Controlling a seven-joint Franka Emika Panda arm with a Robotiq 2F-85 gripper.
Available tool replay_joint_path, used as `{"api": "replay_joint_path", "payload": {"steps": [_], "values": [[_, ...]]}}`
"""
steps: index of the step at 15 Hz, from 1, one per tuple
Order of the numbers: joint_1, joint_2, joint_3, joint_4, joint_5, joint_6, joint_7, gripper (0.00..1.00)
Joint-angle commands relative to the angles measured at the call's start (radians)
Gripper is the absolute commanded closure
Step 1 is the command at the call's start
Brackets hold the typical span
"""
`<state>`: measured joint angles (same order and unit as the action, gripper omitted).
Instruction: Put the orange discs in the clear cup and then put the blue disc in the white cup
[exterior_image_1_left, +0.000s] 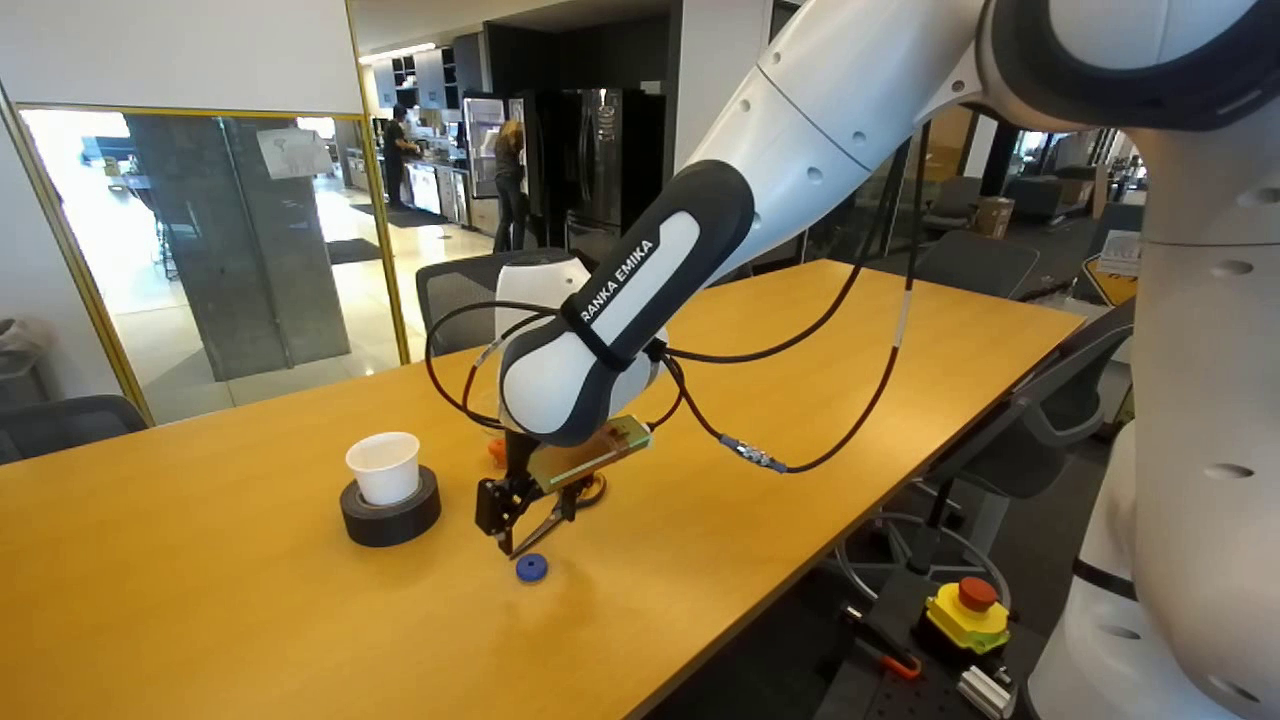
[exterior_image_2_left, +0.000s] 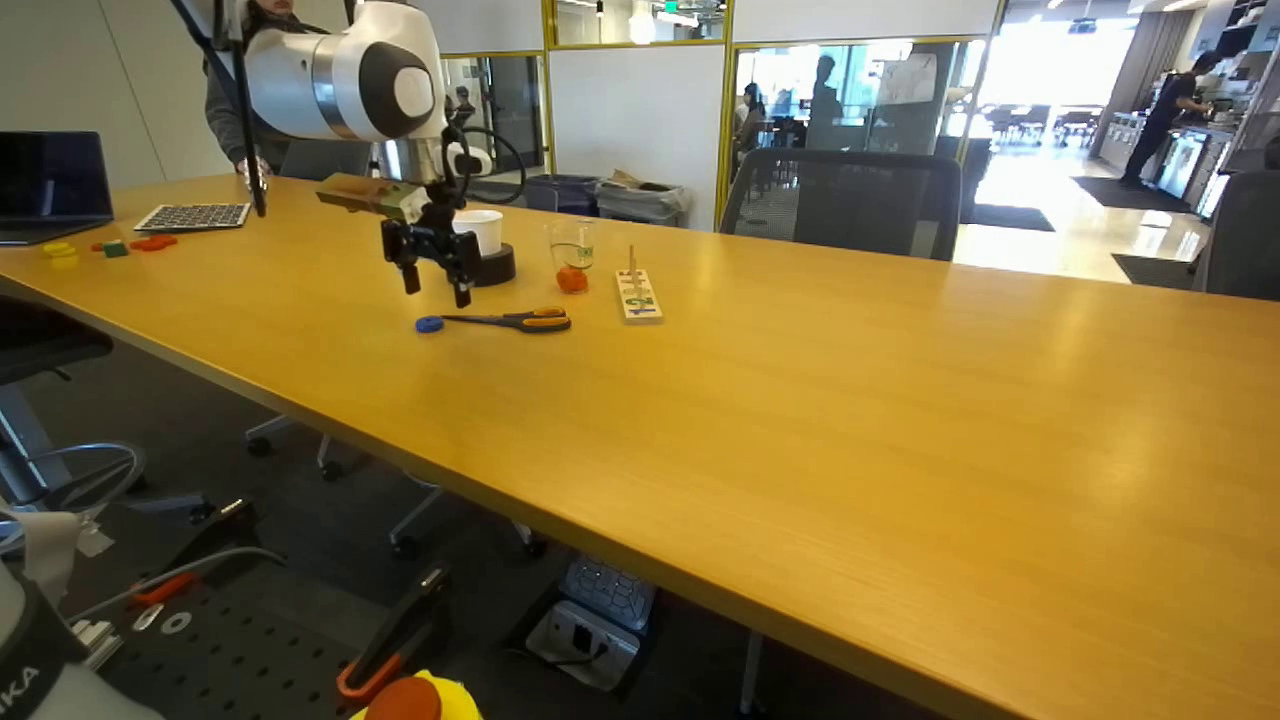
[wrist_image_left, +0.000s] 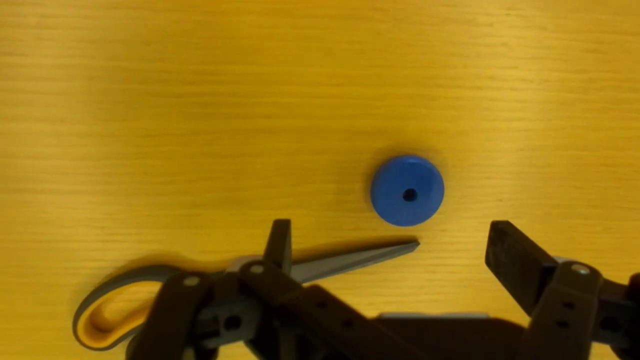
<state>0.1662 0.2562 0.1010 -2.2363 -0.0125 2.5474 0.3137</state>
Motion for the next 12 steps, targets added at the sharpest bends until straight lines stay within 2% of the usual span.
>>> {"api": "replay_joint_path", "payload": {"steps": [1, 12], "values": [[0.014, 0.014, -0.001, -0.002, 0.013, 0.039, 0.012, 0.00], [0.034, 0.052, 0.005, 0.008, 0.019, 0.023, 0.000, 0.00]]}}
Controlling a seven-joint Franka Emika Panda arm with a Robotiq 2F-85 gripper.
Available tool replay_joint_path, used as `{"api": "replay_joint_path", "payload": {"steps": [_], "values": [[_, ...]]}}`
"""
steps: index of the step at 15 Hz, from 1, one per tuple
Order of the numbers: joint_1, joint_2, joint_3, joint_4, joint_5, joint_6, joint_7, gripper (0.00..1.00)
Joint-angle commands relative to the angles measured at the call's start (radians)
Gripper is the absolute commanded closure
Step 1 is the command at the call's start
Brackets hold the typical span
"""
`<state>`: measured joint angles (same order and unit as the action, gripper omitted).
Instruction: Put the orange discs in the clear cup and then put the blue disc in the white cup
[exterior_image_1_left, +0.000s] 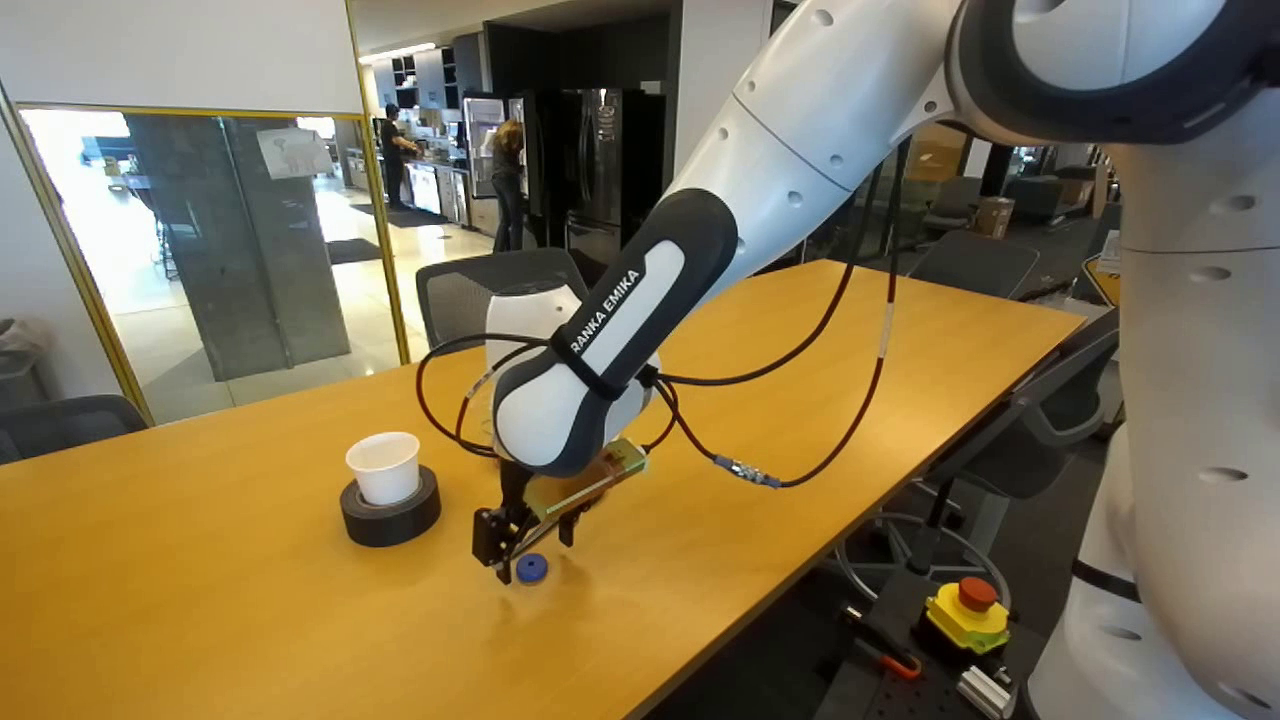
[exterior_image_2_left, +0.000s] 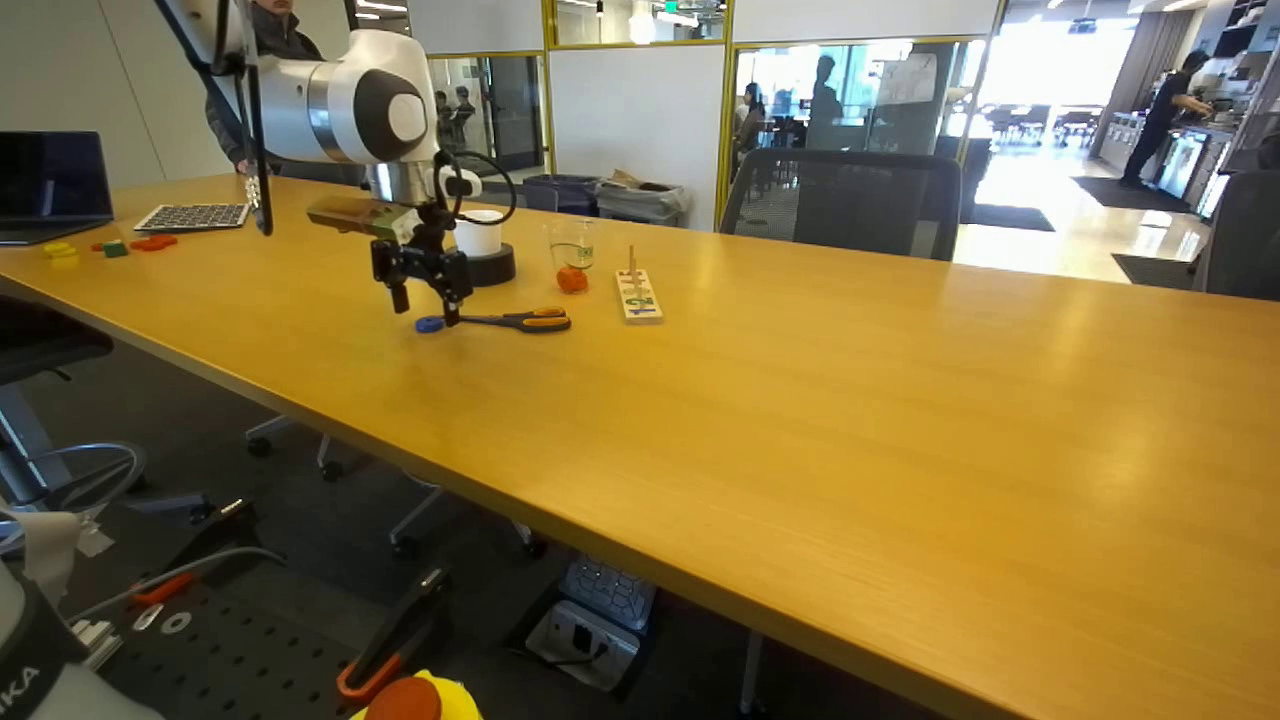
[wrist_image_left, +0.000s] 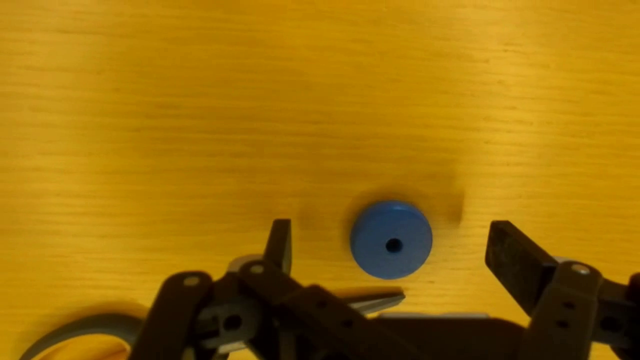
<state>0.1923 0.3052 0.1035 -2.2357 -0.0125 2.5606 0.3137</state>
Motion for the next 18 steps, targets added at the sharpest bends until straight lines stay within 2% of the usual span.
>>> {"api": "replay_joint_path", "payload": {"steps": [1, 13, 14, 15, 18], "values": [[0.008, 0.005, 0.003, 0.009, 0.020, 0.011, -0.002, 0.00], [-0.002, 0.045, 0.003, 0.039, 0.035, 0.042, -0.028, 0.00], [0.000, 0.047, 0.001, 0.040, 0.031, 0.043, -0.025, 0.25], [0.002, 0.045, -0.002, 0.042, 0.027, 0.031, -0.022, 0.26], [0.007, 0.035, -0.016, 0.047, 0.009, -0.004, -0.009, 0.49]]}}
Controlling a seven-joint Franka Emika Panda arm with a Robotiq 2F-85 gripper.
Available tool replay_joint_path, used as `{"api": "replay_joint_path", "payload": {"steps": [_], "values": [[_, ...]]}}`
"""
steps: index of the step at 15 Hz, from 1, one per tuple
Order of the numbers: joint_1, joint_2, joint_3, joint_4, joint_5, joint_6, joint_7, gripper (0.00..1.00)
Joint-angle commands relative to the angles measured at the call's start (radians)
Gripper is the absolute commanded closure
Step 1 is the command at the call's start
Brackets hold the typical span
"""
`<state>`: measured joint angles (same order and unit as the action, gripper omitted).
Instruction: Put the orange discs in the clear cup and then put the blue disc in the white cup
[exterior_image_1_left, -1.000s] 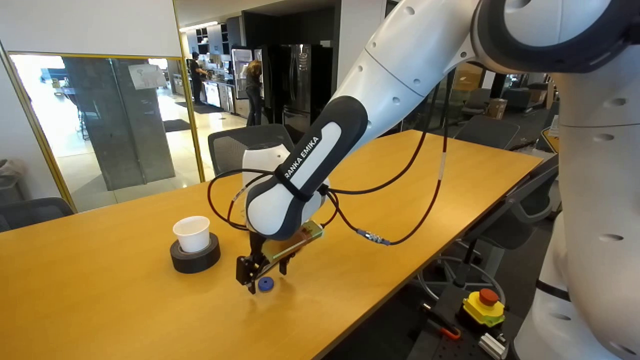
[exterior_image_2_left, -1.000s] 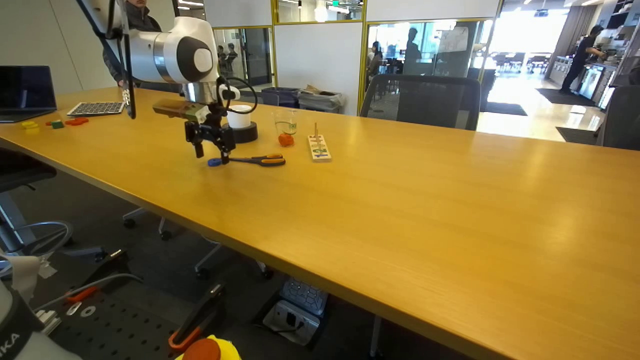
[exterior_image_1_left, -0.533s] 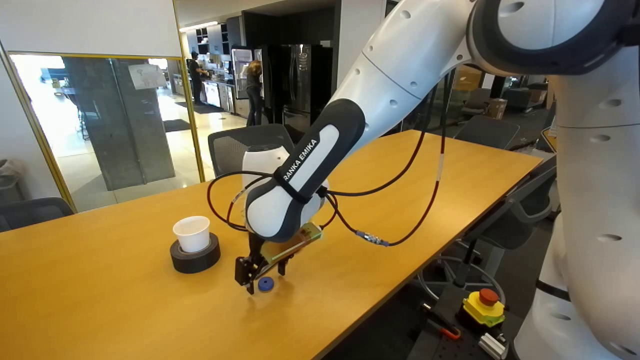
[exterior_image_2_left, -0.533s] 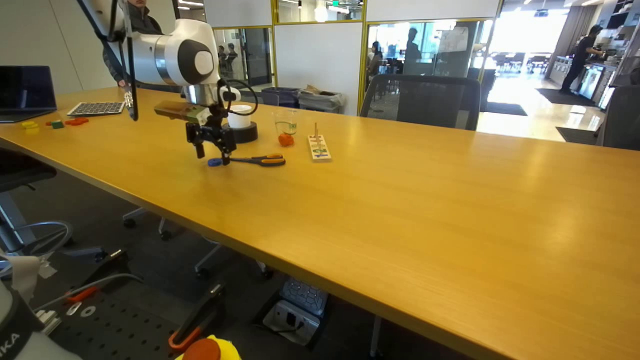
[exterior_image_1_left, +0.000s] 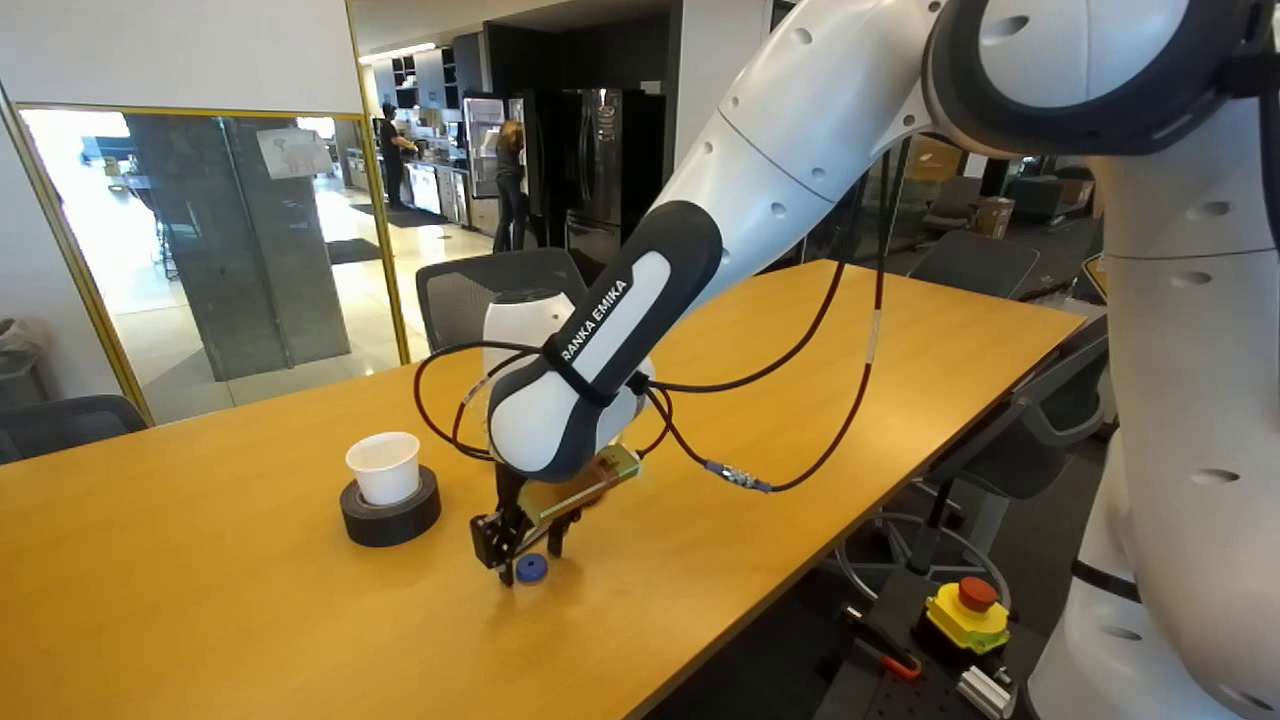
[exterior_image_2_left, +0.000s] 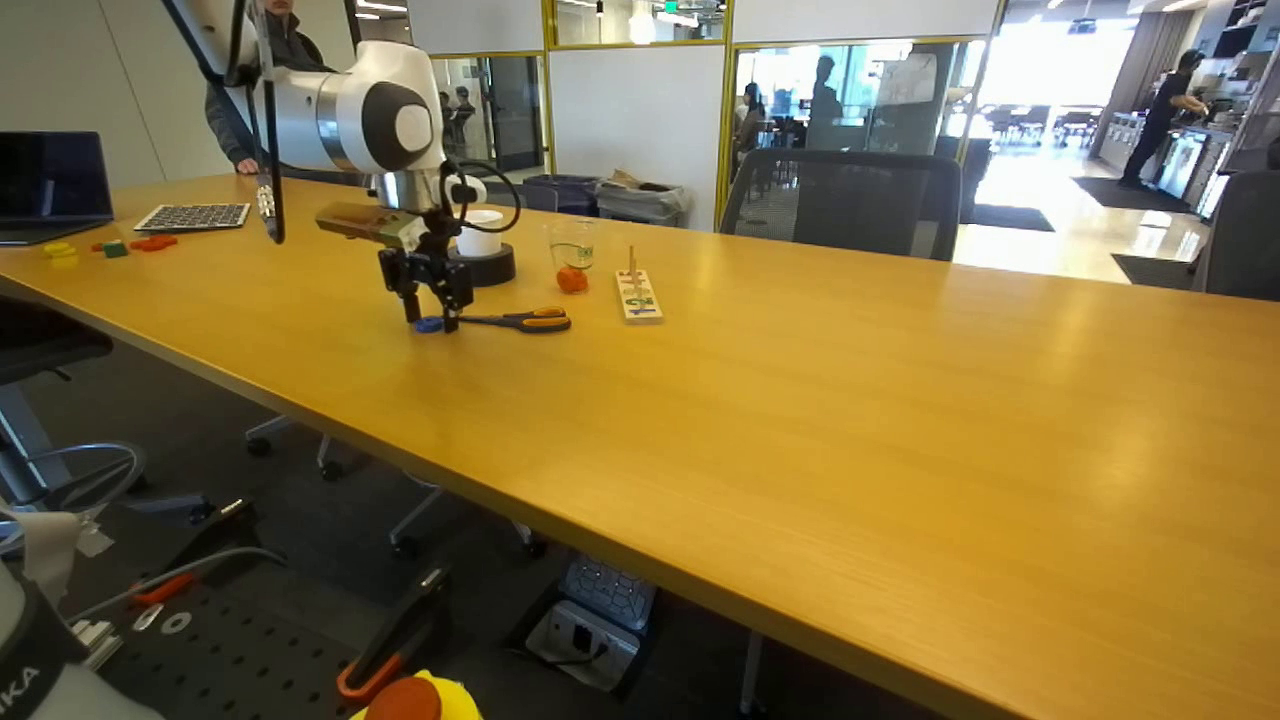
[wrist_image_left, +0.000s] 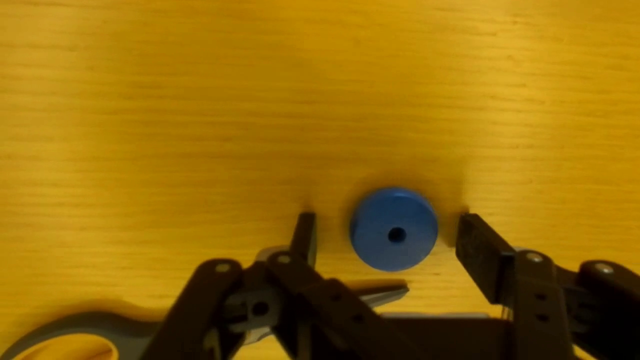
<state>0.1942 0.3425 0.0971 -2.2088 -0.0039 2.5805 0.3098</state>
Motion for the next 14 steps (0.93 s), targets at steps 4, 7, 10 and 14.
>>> {"api": "replay_joint_path", "payload": {"steps": [4, 7, 10, 14], "values": [[0.020, -0.018, -0.043, 0.037, -0.050, -0.097, 0.037, 0.80], [0.031, -0.024, -0.067, 0.073, -0.110, -0.176, 0.081, 0.82], [0.033, -0.035, -0.087, 0.150, -0.187, -0.262, 0.100, 0.82], [0.030, -0.007, -0.079, 0.324, -0.248, -0.320, 0.074, 0.82]]}}
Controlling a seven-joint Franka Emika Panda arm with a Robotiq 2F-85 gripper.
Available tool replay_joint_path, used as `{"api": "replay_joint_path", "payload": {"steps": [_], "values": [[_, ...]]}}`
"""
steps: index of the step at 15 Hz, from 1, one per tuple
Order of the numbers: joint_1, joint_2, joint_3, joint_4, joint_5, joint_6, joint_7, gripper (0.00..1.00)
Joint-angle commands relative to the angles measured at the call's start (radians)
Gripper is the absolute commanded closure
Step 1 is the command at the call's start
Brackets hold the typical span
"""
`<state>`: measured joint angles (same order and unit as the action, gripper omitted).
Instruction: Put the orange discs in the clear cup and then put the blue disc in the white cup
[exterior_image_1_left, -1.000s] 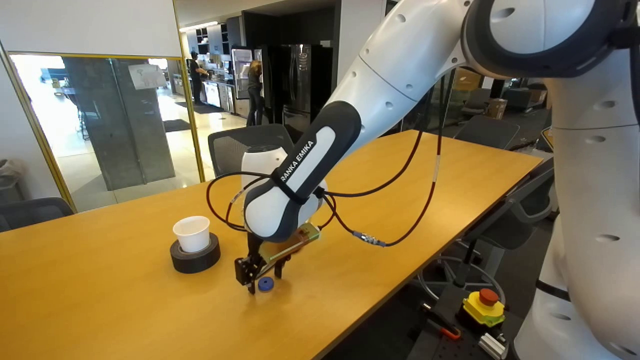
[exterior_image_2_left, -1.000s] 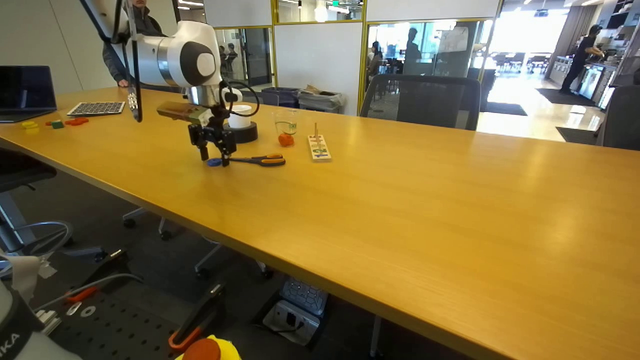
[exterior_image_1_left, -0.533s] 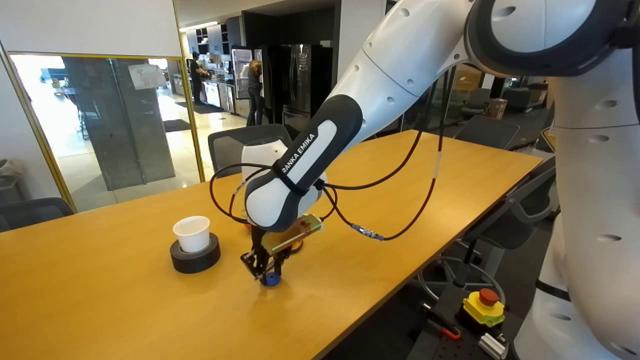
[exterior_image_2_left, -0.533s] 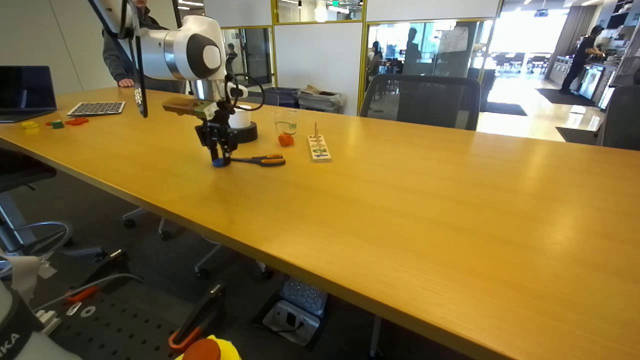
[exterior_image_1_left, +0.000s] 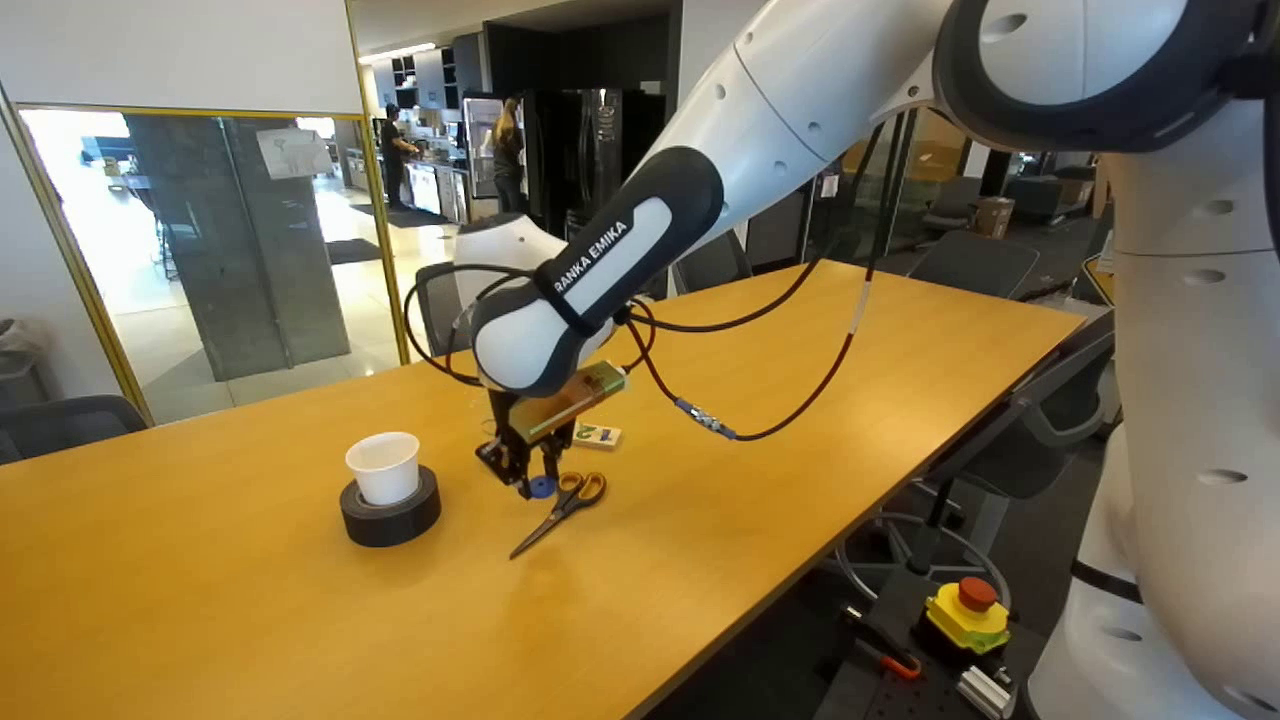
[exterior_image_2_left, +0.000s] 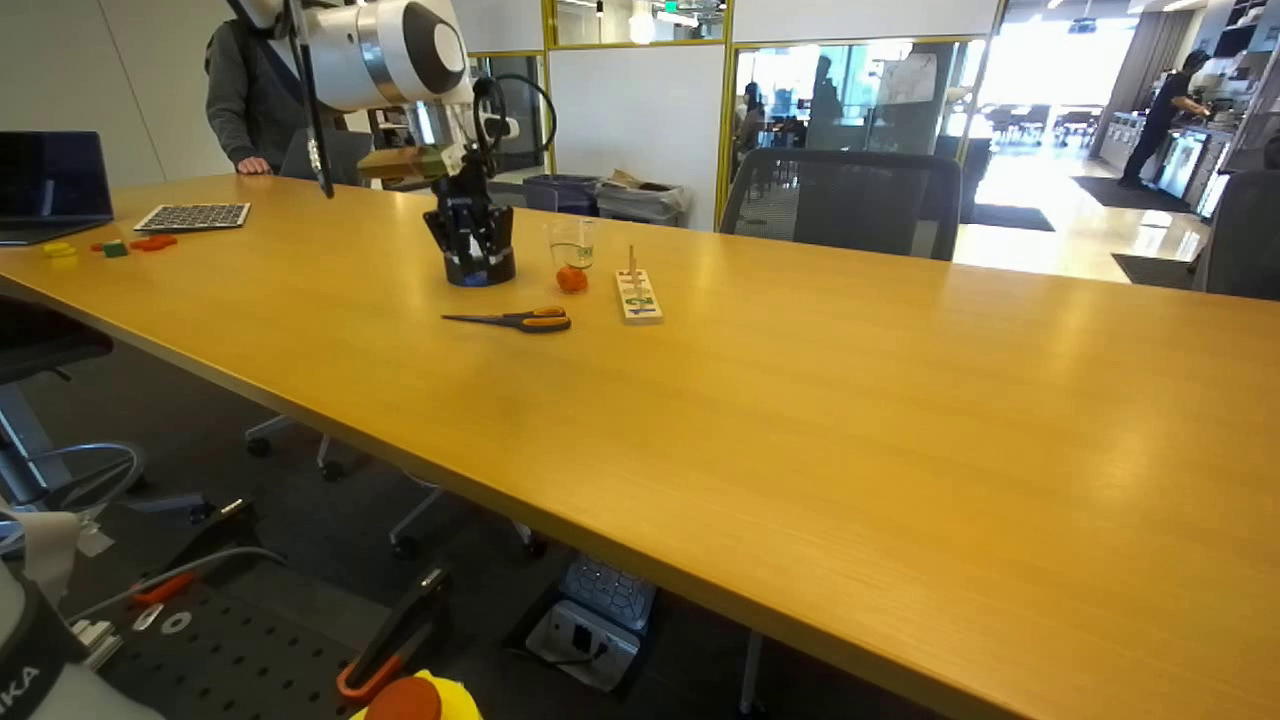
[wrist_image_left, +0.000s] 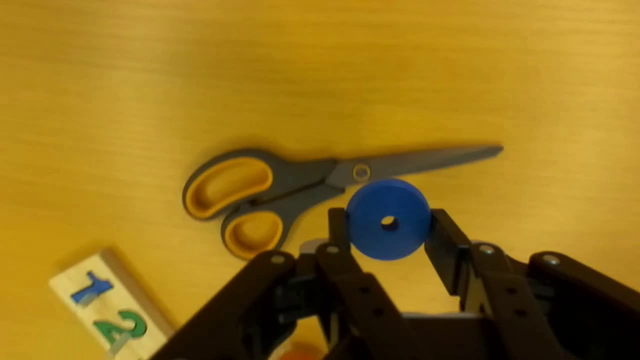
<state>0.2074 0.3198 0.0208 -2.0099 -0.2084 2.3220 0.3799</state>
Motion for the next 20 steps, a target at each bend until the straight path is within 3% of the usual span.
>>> {"api": "replay_joint_path", "payload": {"steps": [1, 10, 20], "values": [[0.016, 0.035, 0.002, 0.177, -0.049, -0.068, -0.006, 0.82], [0.009, 0.217, 0.061, 0.501, 0.026, -0.087, -0.184, 0.82], [0.012, 0.361, 0.099, 0.719, 0.096, -0.167, -0.331, 0.82]]}}
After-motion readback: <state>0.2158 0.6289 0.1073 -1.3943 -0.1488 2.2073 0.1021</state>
